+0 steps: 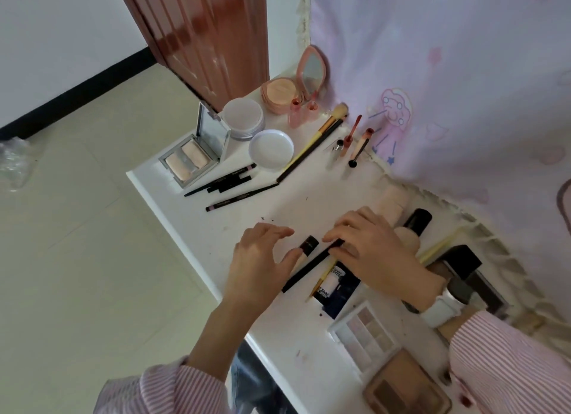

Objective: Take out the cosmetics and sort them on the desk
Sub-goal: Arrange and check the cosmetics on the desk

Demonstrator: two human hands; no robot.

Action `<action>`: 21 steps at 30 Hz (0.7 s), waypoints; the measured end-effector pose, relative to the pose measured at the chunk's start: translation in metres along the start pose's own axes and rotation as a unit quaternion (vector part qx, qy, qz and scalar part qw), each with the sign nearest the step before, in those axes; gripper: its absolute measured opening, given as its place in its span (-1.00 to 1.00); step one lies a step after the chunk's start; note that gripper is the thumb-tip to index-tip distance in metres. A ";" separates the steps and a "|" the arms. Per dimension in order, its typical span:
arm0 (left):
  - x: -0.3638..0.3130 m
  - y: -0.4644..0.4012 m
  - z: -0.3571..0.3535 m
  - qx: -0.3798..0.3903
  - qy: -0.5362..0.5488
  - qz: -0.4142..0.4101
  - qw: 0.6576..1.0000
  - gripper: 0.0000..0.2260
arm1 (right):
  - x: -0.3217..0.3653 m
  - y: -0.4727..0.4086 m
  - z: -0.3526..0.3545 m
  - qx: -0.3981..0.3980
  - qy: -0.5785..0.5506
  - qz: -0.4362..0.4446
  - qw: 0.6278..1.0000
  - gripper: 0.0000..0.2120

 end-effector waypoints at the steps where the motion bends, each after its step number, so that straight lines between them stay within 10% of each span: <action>1: 0.003 0.007 -0.002 0.008 -0.012 0.004 1.000 -0.71 | 0.001 -0.001 -0.005 0.022 0.005 0.000 1.000 -0.80; 11: 0.008 0.020 0.000 -0.006 -0.088 -0.034 0.995 -0.81 | 0.015 -0.013 -0.028 0.055 0.020 0.039 0.998 -0.78; 16: -0.009 0.024 0.027 -0.122 -0.054 -0.100 0.986 -0.79 | 0.015 -0.015 -0.016 0.015 -0.356 -0.153 0.922 -0.78; 21: -0.012 0.027 0.034 -0.132 0.040 -0.093 0.986 -0.74 | 0.034 -0.016 -0.016 0.015 -0.407 -0.183 0.895 -0.81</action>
Point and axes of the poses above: each hand's wrist, its own y-axis away from the middle knuckle, its own z-axis out of the back of the hand, x = y × z, the point moved 7 cm from there along -y, towards the middle knuckle, and after that the axes turned 1 degree about -x, right-handed, at the moved point
